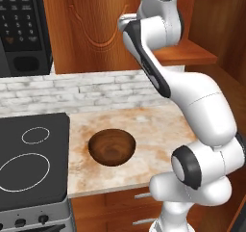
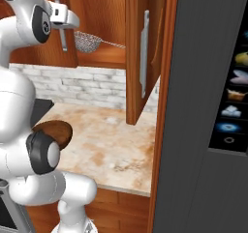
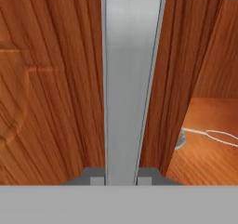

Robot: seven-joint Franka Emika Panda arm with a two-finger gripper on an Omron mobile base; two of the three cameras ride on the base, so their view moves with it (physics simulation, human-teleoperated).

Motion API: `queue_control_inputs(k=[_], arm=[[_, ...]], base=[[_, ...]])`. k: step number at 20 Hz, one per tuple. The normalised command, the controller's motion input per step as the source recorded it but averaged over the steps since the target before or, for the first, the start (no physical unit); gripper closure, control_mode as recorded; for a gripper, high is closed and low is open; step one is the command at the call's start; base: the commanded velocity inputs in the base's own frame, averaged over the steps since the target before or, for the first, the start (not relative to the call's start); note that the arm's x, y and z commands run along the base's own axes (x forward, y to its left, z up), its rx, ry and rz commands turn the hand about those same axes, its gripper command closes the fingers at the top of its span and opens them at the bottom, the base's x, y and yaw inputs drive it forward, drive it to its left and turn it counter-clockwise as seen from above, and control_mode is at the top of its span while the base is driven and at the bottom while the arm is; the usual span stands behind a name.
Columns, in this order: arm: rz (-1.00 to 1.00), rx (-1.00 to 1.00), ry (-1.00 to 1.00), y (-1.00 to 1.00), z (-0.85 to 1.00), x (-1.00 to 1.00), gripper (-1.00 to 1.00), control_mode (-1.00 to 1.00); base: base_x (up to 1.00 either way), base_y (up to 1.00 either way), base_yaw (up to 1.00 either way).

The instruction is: Open the cabinet and setup a tea strainer by placing it in the bowl upright.

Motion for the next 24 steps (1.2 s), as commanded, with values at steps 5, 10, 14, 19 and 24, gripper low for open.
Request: queue_control_inputs(k=[5, 10, 14, 19, 24], arm=[[0.0, 0.0, 0.0, 0.17, 0.0, -0.51, 1.0, -1.0], [0.0, 0.0, 0.0, 0.34, 0.01, -0.55, 1.0, -1.0], [0.0, 0.0, 0.0, 0.34, 0.03, -0.64, 1.0, -1.0], [0.0, 0.0, 0.0, 0.26, 0.08, -0.88, 1.0, -1.0], [-0.01, 0.0, -0.02, 0.42, 0.11, -1.0, 1.0, -1.0]], base=[[0.0, 0.0, 0.0], [0.0, 0.0, 0.0], [0.0, 0.0, 0.0], [0.0, 0.0, 0.0], [0.0, 0.0, 0.0]])
